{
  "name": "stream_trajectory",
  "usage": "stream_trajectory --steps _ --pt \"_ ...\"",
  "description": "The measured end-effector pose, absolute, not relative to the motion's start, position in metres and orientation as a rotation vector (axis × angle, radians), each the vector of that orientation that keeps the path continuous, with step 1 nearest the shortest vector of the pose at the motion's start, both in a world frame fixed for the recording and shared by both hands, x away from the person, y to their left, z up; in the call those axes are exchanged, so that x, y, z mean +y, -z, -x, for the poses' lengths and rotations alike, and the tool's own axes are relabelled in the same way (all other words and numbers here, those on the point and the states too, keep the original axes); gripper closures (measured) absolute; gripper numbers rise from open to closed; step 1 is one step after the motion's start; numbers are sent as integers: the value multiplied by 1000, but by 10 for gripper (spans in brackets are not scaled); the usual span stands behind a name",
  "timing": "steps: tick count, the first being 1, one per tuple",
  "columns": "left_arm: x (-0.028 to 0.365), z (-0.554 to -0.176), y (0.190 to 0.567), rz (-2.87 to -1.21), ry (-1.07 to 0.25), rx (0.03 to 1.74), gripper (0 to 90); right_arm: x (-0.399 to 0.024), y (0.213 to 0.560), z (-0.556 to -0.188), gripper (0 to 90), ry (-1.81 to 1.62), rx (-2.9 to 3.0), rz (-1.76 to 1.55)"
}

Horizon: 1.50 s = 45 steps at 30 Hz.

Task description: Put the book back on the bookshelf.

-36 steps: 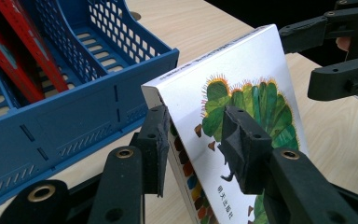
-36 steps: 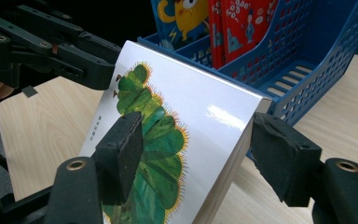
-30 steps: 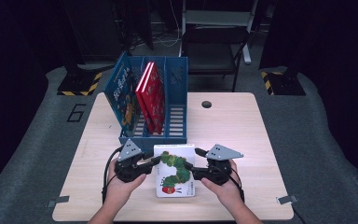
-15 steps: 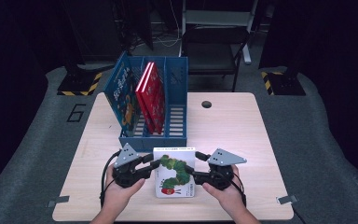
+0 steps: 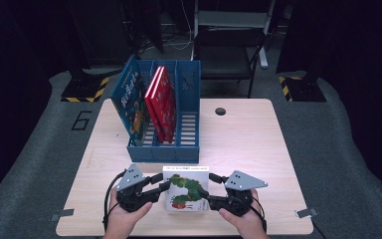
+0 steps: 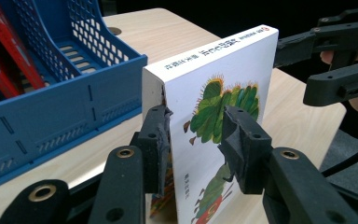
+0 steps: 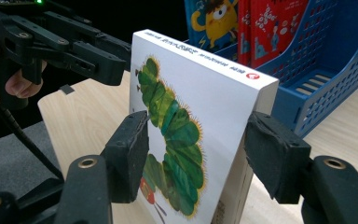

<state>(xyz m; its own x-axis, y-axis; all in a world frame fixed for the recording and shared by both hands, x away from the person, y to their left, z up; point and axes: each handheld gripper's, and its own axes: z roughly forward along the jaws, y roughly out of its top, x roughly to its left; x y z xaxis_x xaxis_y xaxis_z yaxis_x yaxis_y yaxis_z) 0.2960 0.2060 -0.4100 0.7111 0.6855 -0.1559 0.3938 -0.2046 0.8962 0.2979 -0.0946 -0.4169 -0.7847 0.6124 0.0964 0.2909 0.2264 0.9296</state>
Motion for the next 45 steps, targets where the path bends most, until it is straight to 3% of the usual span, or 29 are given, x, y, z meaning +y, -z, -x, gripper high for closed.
stream_trajectory --steps 7,14,32,40,45 --pt "206 -286 416 -1853 -288 849 570 -95 424 -290 399 -1586 2253 -847" --pt "201 -289 438 -1927 -262 879 583 -95 431 -287 406 -1580 2261 -837" --pt "204 -302 463 -2014 -199 911 516 -93 461 -300 477 -1494 2404 -881" --pt "214 -311 455 -1967 -243 932 370 -93 467 -304 538 -1475 2437 -898" --pt "207 -316 455 -1988 -253 900 341 -94 469 -304 536 -1458 2442 -897"
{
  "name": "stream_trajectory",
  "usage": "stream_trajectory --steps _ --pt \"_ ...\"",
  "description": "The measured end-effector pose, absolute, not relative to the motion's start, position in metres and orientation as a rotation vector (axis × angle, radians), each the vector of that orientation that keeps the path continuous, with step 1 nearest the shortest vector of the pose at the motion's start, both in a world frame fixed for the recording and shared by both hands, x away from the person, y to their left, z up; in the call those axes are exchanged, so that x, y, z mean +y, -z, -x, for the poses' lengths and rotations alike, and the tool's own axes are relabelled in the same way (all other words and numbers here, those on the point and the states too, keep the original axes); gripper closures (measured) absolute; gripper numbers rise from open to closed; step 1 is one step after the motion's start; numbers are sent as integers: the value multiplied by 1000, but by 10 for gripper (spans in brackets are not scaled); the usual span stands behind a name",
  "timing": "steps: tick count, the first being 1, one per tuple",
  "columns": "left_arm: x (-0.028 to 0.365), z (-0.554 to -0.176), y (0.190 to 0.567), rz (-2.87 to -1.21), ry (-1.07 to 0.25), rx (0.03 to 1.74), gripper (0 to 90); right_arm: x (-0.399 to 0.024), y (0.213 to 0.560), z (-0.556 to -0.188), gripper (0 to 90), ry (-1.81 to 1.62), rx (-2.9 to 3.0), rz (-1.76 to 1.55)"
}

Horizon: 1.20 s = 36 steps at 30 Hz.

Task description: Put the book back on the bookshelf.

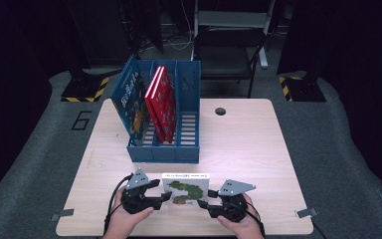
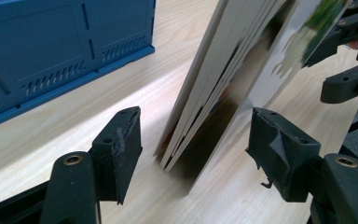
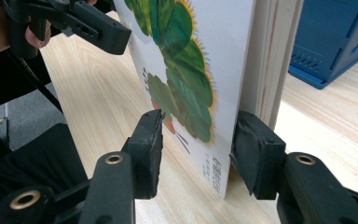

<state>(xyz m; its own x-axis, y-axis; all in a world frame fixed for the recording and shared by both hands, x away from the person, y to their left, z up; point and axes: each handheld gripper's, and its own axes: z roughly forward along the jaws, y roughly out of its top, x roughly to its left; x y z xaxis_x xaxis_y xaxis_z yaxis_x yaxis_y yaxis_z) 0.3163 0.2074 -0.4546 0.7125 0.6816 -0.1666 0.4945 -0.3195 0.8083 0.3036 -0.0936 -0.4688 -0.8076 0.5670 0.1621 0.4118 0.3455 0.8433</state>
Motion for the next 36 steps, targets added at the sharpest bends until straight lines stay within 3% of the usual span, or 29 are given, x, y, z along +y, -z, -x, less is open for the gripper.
stream_trajectory --steps 14,21,36 --pt "198 -324 463 -2017 -209 866 376 -101 479 -306 421 -1391 2470 -930" --pt "195 -325 465 -2028 -211 850 406 -104 481 -311 314 -1383 2430 -930" --pt "191 -326 469 -2029 -221 869 400 -95 481 -334 336 -1513 2402 -784"
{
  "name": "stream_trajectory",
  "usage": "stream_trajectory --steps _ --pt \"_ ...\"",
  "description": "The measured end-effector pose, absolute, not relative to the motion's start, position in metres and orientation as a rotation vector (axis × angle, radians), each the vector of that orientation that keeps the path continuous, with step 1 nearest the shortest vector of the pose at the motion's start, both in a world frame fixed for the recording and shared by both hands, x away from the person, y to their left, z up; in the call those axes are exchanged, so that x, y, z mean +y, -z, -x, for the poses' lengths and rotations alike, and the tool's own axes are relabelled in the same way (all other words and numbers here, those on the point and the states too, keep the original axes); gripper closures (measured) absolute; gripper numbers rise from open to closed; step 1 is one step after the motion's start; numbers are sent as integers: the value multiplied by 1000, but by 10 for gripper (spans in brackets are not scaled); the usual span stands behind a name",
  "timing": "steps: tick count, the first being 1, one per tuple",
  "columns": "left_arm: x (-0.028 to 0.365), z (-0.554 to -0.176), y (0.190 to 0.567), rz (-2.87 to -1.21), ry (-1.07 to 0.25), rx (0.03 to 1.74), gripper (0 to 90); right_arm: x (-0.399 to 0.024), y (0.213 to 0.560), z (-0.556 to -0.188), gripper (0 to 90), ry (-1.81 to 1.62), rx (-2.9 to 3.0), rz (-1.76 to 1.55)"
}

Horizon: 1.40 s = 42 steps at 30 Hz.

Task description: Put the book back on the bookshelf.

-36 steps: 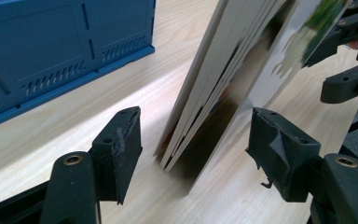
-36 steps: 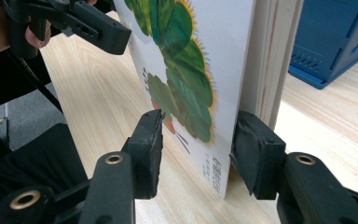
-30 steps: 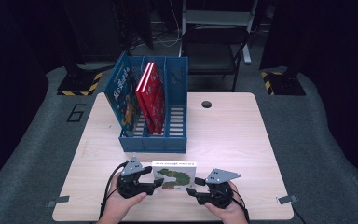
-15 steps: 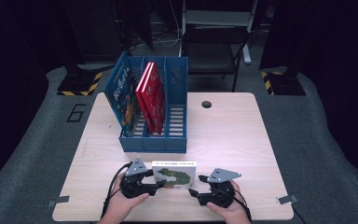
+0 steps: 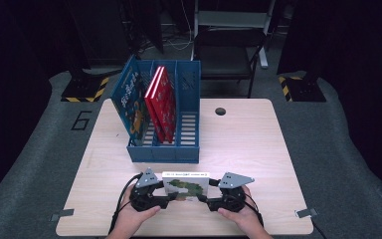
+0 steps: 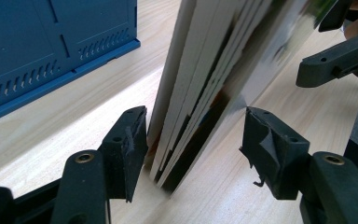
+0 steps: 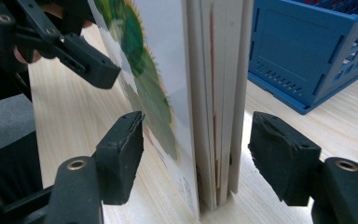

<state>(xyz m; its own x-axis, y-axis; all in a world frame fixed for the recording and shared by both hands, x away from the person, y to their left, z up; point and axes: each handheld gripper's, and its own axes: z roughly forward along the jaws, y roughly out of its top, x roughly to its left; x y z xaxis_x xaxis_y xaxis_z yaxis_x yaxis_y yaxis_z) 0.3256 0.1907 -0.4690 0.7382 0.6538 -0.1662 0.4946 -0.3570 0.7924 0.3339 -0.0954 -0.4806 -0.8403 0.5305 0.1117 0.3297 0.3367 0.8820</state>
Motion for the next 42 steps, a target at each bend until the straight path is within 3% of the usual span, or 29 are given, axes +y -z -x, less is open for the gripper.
stream_trajectory --steps 10,28,31,42 --pt "197 -324 468 -2026 -240 883 399 -90 484 -342 335 -1567 2430 -761" --pt "209 -323 467 -2016 -256 915 408 -86 485 -342 650 -1588 2502 -679" --pt "209 -323 468 -2016 -250 919 408 -81 481 -337 752 -1584 2516 -611" --pt "209 -323 468 -2015 -253 920 408 -74 468 -326 764 -1532 2481 -524"
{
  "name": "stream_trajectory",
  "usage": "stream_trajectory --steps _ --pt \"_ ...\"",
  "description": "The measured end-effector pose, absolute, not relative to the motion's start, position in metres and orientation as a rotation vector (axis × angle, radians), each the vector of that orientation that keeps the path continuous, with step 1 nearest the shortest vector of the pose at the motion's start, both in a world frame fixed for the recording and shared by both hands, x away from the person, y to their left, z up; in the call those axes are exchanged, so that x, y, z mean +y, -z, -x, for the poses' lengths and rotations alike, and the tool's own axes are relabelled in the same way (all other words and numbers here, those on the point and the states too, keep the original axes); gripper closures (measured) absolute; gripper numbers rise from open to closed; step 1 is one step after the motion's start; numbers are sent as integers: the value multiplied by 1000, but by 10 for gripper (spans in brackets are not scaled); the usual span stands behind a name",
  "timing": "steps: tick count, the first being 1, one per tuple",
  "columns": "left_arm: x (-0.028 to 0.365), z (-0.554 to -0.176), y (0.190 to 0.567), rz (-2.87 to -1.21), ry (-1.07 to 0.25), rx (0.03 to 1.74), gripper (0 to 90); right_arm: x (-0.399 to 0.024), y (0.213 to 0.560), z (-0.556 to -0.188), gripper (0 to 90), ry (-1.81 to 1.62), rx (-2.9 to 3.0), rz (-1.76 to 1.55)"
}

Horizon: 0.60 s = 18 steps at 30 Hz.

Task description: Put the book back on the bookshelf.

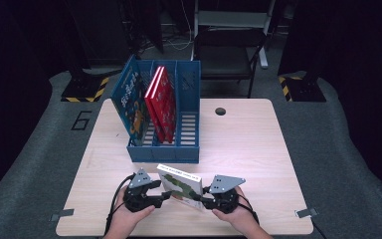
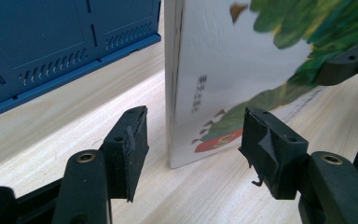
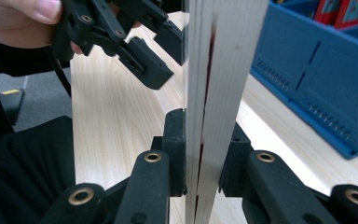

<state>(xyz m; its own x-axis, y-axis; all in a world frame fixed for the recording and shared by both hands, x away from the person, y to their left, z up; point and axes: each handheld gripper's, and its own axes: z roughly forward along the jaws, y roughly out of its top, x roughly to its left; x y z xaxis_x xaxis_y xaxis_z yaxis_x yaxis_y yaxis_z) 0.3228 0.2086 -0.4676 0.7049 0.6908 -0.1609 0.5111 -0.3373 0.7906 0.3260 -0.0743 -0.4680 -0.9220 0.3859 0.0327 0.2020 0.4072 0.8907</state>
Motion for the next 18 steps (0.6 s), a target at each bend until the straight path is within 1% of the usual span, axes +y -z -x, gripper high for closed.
stream_trajectory --steps 8,18 --pt "209 -322 466 -2008 -258 922 407 -72 453 -317 765 -1510 2445 -478" --pt "210 -323 466 -2014 -261 921 407 -87 439 -322 765 -1493 2407 -553"
